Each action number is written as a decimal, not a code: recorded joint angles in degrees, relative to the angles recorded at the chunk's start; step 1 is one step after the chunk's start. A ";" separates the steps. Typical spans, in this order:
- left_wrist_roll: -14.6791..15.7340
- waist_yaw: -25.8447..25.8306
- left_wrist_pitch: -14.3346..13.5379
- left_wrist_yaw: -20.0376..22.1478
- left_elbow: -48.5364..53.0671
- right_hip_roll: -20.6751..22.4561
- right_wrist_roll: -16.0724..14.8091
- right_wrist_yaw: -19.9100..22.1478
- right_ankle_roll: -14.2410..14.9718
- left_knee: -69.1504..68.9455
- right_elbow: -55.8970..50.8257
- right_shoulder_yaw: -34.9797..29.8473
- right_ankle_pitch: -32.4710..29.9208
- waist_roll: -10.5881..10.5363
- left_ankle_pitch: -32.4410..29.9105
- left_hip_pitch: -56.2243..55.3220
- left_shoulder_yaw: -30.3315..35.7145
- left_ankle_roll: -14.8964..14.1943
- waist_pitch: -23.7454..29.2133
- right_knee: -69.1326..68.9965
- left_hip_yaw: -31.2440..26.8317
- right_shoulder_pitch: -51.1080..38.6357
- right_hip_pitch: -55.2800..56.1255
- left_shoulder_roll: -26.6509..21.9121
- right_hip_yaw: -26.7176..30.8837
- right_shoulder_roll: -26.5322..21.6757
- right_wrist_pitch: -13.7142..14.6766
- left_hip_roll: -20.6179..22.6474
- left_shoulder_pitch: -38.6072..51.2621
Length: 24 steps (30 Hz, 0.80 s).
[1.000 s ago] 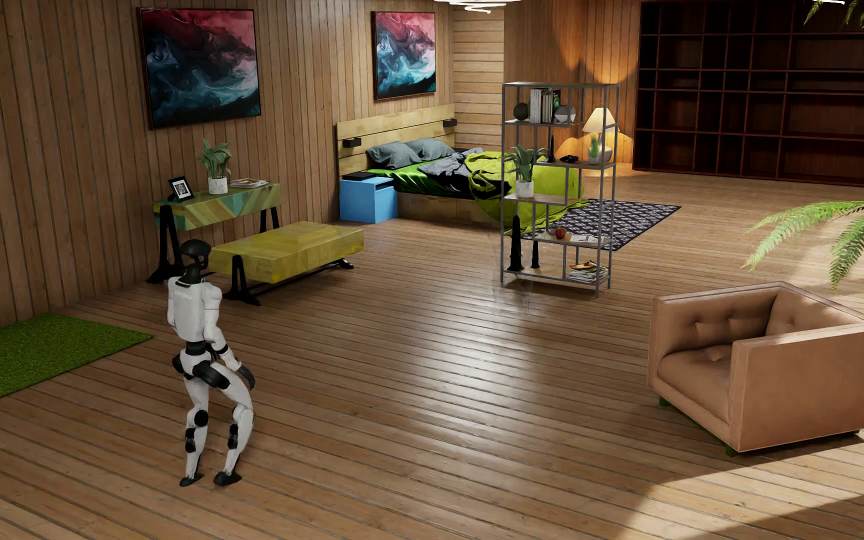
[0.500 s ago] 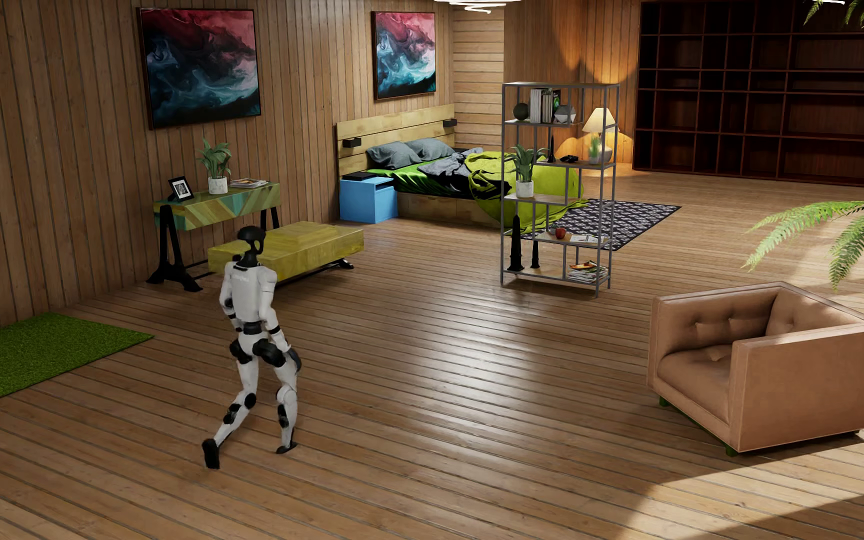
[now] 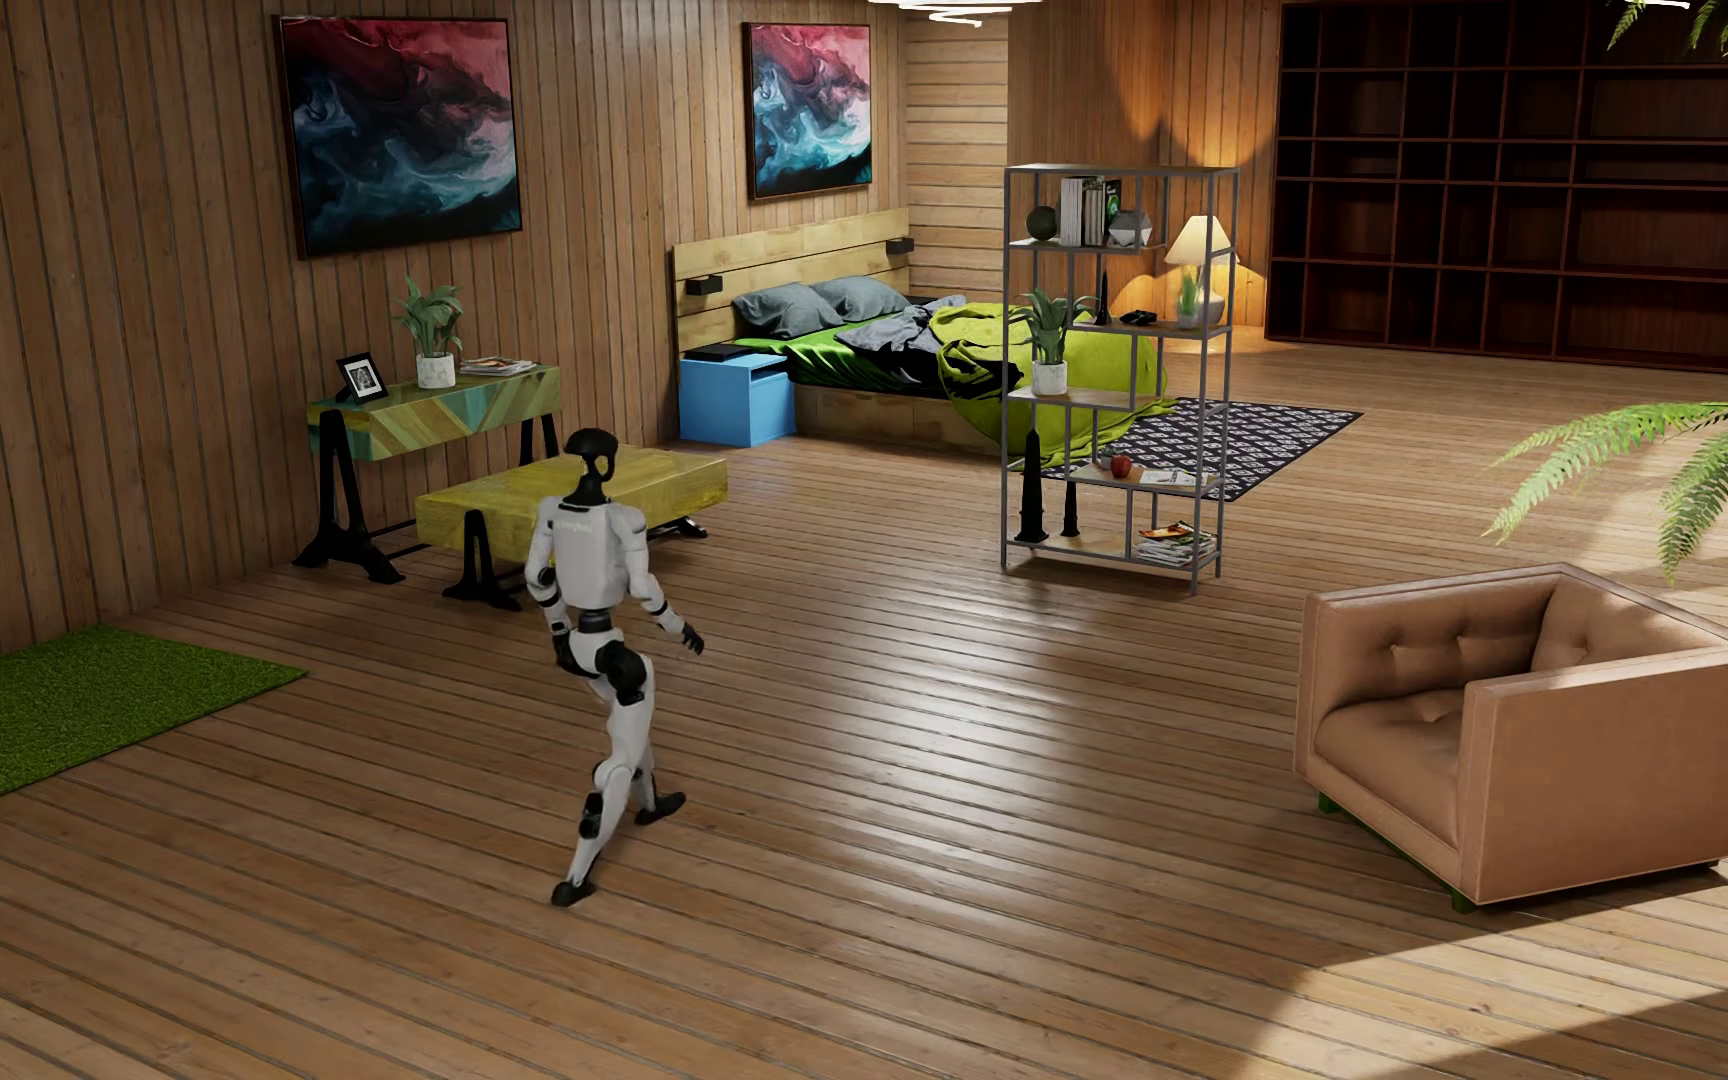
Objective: Approach the shelves
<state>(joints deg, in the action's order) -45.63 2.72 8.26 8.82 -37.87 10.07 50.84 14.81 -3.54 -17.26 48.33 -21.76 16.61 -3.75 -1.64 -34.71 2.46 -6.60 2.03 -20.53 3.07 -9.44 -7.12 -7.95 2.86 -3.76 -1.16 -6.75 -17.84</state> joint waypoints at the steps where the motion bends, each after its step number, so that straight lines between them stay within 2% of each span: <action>1: 0.22 0.19 0.62 0.39 -1.48 -0.90 -0.08 -0.07 0.71 -4.29 0.34 0.12 -2.06 0.48 -2.90 -0.17 -0.94 1.85 -0.30 -2.09 0.69 1.09 -1.20 0.84 -0.05 -0.02 -0.91 0.52 0.06; 2: 0.00 0.32 1.33 0.48 -3.10 -2.04 -0.27 -0.10 1.33 -8.62 0.93 0.65 -5.33 1.18 -3.15 -0.02 -1.61 3.59 -0.59 -5.28 1.53 2.64 -1.71 1.54 -0.36 -0.11 -2.18 1.24 0.31; 3: -0.32 0.40 1.79 0.64 -4.61 -3.54 -0.51 -0.37 1.89 -11.49 1.81 1.25 -10.01 2.07 -0.61 0.77 -2.12 5.47 -0.80 -10.16 2.40 4.32 -1.01 2.34 -0.60 -0.39 -3.63 2.54 0.71; 4: -0.49 0.46 1.78 1.03 -5.76 -5.50 -0.51 -1.05 4.44 -12.84 2.93 1.29 -15.85 3.09 1.99 2.38 -2.54 6.71 -0.87 -17.35 3.58 5.68 1.36 3.18 -0.74 -0.97 -4.91 3.99 1.18; 5: -0.56 0.53 1.33 1.48 -6.53 -7.90 0.08 -2.19 8.25 -13.10 4.02 0.39 -22.94 4.15 4.25 4.49 -2.76 7.45 -0.82 -26.37 5.09 6.57 5.32 3.89 -0.94 -1.99 -5.65 5.37 1.76; 7: -0.80 0.46 0.08 2.07 -7.18 -12.07 1.48 -4.61 12.32 -12.73 4.27 -2.02 -32.62 6.30 8.12 8.85 -2.49 8.18 -0.48 -43.16 7.97 8.20 15.38 4.59 -0.47 -4.97 -5.31 8.10 3.60; 9: -1.12 -0.05 -0.69 2.35 -7.15 -12.56 -0.73 -4.87 11.75 -11.90 1.49 -0.62 -27.38 7.84 11.45 13.58 -1.49 9.02 0.07 -51.80 9.08 11.54 24.77 4.54 0.62 -7.28 -4.65 10.67 6.35; 10: -1.52 -0.49 -1.71 2.79 -7.99 -12.66 -2.48 -4.46 10.51 -11.45 -0.86 1.17 -24.16 8.33 13.09 16.07 -1.08 9.35 0.34 -52.75 9.09 14.16 28.96 4.40 0.83 -8.38 -4.62 11.83 8.05; 12: -2.18 -1.67 -3.01 2.74 -7.78 -11.64 -5.19 -3.10 7.40 -10.04 -4.10 4.51 -15.53 8.89 16.01 21.29 0.38 9.77 0.69 -47.78 8.50 18.13 35.94 4.18 1.82 -8.72 -5.95 13.70 11.33; 13: -2.20 -2.32 -3.79 2.65 -7.13 -11.15 -6.24 -2.44 7.32 -9.09 -4.69 6.03 -12.99 8.99 17.24 23.87 1.31 9.88 0.81 -42.14 7.98 19.36 38.55 3.79 2.43 -8.59 -6.64 14.42 12.58; 14: -2.22 -3.01 -4.30 2.52 -6.45 -10.95 -6.93 -1.92 5.95 -7.86 -5.02 7.42 -11.25 9.00 18.24 26.43 2.33 9.97 0.86 -34.45 7.32 20.46 40.31 3.35 2.66 -8.37 -7.15 14.94 13.97; 16: -2.16 -4.37 -4.78 2.24 -5.33 -11.96 -7.08 -1.27 4.11 -5.06 -4.83 9.28 -12.56 8.97 19.82 31.40 4.40 10.12 0.75 -15.50 5.89 22.14 41.79 2.64 0.88 -7.86 -7.86 15.85 16.49; 18: -1.75 -5.56 -4.99 1.75 -4.76 -12.24 -6.06 -0.96 5.49 -1.42 -3.81 9.59 -15.88 8.75 20.15 36.76 6.19 9.97 0.40 4.73 4.34 23.28 40.38 2.17 -1.39 -7.41 -7.66 16.32 18.18; 19: -1.66 -6.04 -4.81 1.48 -4.68 -12.00 -5.37 -0.87 6.22 -0.81 -3.13 9.40 -15.37 8.59 20.61 39.05 7.01 9.83 0.27 9.99 3.63 23.73 39.99 2.06 -1.75 -7.43 -7.27 16.48 18.65; 20: -1.92 -6.46 -3.95 1.32 -4.63 -11.68 -4.62 -0.89 7.18 -1.20 -2.32 9.06 -15.67 8.40 21.07 40.87 7.79 9.75 0.16 9.76 3.01 23.98 40.05 1.90 -1.87 -7.47 -6.85 16.45 18.80; 21: -2.56 -6.91 -2.29 1.36 -4.63 -10.92 -3.82 -0.98 5.31 -2.57 -1.38 8.81 -16.93 8.13 20.90 42.74 8.61 9.66 0.04 5.65 2.42 24.15 40.60 1.74 -1.21 -7.42 -6.58 16.23 18.56; 22: -3.35 -7.31 -0.19 1.52 -4.78 -9.70 -3.15 -0.97 1.72 -3.80 -0.29 8.92 -20.86 7.66 19.90 44.50 9.36 9.76 -0.19 2.10 1.75 24.27 40.66 1.45 -0.85 -6.92 -6.59 15.42 17.91; 23: -3.79 -7.53 1.77 1.67 -5.30 -9.03 -2.82 -0.84 3.02 -6.28 0.97 9.65 -23.83 6.94 17.06 45.72 9.73 8.98 -0.47 -0.28 1.48 24.30 39.56 1.31 -1.48 -6.12 -6.99 14.26 16.75; 24: -3.61 -7.62 3.30 1.53 -6.28 -8.08 -2.88 -0.70 3.18 -10.27 2.36 10.77 -24.04 5.99 12.74 45.88 9.36 7.28 -0.70 -2.54 1.56 24.05 38.22 1.22 -2.53 -4.98 -7.63 12.54 15.23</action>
<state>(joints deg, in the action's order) -49.24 -4.90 11.57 10.35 -44.16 1.99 47.96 14.11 -0.36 -27.53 50.68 -10.98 -7.43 2.23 11.10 11.17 11.82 0.68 1.34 -23.08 4.64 14.61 31.10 -6.73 0.33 -8.75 -8.79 5.80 -2.61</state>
